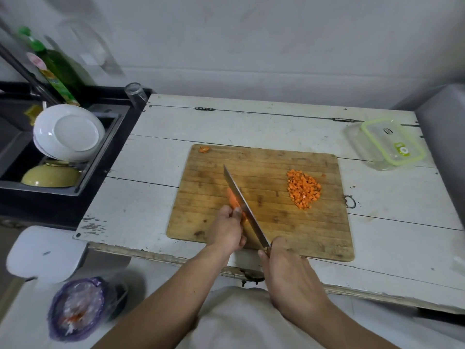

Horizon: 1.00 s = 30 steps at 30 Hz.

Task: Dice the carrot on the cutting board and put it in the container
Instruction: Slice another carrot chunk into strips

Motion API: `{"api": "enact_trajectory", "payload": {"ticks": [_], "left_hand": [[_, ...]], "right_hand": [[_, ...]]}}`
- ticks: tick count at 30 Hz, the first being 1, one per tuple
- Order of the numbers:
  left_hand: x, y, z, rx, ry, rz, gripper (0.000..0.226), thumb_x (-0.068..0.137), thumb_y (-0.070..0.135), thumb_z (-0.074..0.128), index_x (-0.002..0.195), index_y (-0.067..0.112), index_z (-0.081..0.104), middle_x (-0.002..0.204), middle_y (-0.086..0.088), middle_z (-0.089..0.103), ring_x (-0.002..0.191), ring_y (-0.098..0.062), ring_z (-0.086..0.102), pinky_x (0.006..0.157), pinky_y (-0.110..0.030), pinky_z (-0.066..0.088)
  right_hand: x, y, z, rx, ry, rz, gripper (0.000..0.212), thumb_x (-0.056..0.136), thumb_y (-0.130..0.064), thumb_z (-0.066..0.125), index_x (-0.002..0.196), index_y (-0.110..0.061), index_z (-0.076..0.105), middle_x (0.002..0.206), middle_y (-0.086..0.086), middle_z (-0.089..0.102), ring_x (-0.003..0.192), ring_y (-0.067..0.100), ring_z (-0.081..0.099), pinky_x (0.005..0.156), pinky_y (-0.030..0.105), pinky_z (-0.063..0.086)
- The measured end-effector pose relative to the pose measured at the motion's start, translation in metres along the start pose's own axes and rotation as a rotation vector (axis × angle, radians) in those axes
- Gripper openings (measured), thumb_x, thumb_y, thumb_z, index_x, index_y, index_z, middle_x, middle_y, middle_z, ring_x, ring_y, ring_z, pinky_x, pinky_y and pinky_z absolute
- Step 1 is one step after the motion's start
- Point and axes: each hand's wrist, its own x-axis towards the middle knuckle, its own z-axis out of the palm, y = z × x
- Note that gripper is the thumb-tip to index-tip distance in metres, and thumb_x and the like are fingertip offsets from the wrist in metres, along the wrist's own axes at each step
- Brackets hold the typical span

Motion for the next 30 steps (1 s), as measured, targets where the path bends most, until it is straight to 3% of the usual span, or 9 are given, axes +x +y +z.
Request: {"api": "enact_trajectory", "payload": {"ticks": [5,12,18,30], "left_hand": [[0.000,0.002,0.000,0.025,-0.007,0.005,0.028,0.110,0.039,0.039,0.093,0.022,0.054,0.060,0.001,0.052,0.048,-0.017,0.051,0.040,-0.024,0.038],[0.003,0.005,-0.008,0.064,-0.065,-0.029,0.027,0.110,0.040,0.037,0.102,0.024,0.057,0.070,-0.002,0.053,0.056,-0.017,0.054,0.042,-0.023,0.041],[0.009,0.005,-0.012,0.082,-0.109,-0.056,0.026,0.109,0.041,0.038,0.103,0.026,0.058,0.067,-0.001,0.057,0.057,-0.020,0.059,0.055,-0.033,0.047],[0.019,0.006,-0.017,0.135,-0.163,-0.060,0.025,0.110,0.040,0.037,0.104,0.024,0.055,0.071,-0.004,0.058,0.058,-0.021,0.061,0.054,-0.032,0.049]], "right_hand": [[0.005,-0.002,0.002,0.020,0.013,0.008,0.024,0.106,-0.045,0.035,0.093,-0.024,0.036,0.084,0.000,0.060,0.081,0.030,0.062,0.064,0.041,0.045],[0.011,-0.010,0.001,0.007,-0.003,0.008,0.024,0.106,-0.043,0.036,0.095,-0.021,0.038,0.084,0.000,0.062,0.076,0.024,0.062,0.060,0.037,0.041],[0.013,-0.016,-0.002,-0.038,-0.035,0.038,0.026,0.106,-0.045,0.034,0.100,-0.020,0.039,0.092,0.004,0.065,0.083,0.027,0.065,0.069,0.042,0.050],[0.029,-0.026,-0.003,-0.095,-0.082,0.104,0.025,0.106,-0.042,0.038,0.103,-0.017,0.041,0.100,0.008,0.067,0.095,0.029,0.065,0.067,0.037,0.042]]}}
